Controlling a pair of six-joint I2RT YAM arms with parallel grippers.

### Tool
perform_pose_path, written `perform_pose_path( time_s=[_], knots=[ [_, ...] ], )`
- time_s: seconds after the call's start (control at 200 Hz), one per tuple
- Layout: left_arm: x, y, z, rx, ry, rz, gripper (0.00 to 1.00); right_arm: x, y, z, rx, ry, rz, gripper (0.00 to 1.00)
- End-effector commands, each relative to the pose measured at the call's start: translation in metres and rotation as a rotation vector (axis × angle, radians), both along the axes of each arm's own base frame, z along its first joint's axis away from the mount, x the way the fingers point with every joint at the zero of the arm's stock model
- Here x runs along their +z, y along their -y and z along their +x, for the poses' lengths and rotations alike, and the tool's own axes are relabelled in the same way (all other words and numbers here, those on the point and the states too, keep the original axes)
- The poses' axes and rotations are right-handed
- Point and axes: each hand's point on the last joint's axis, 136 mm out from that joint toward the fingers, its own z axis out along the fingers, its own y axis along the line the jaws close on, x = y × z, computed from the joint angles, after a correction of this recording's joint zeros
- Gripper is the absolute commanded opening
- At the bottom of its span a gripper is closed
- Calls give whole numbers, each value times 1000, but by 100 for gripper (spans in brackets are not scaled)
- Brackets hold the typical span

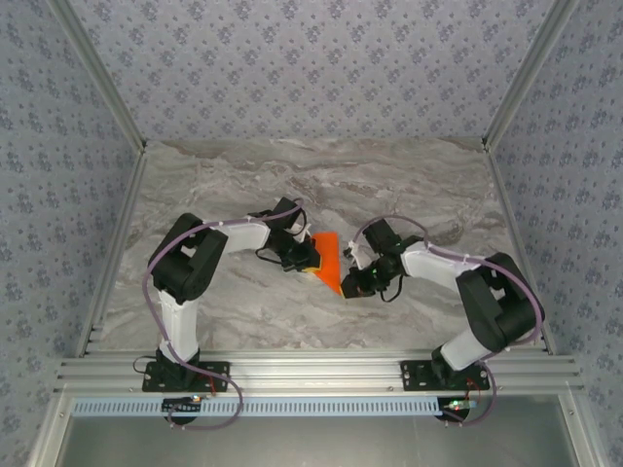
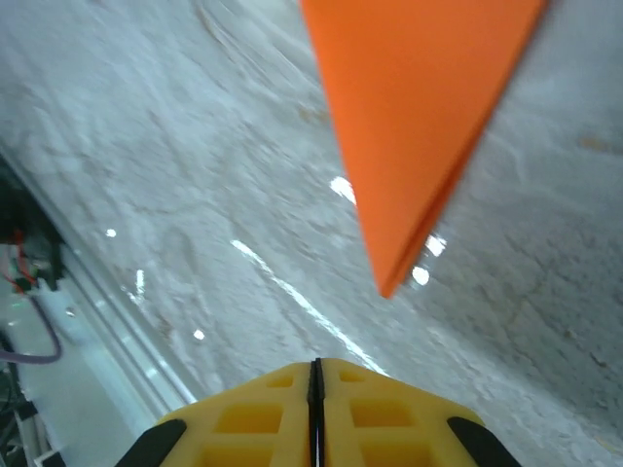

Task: Fold a paper plane with a square sheet of paper (fold left side to right side)
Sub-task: Third fold the triangle at the center of the table.

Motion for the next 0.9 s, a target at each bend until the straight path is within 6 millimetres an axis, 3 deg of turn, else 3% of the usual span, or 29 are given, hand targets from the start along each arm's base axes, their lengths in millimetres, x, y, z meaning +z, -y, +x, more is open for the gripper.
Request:
perform_pose_path(
  time_s=[0.0,0.23,0.34,0.565,0.75,0.894],
  knots=[
    [-21,-26,-5,41,-24,134,5,9,-14,15,-46,-22,66,8],
    [-18,-24,-5,39,-20,128,5,-23,-16,41,-109,-57,-46,7],
    [-13,-22,-3,39,-8,109,6,-41,-9,36,-119,-104,-106,7],
    [22,-10,3,30,70,26,9,-64,19,20,-139,-147,-267,7],
    [42,9,-12,-21,83,-41,7,-73,31,16,-146,-157,-335,3],
    [40,20,-25,-51,61,-54,6,-77,34,17,-155,-160,-356,1]
  ],
)
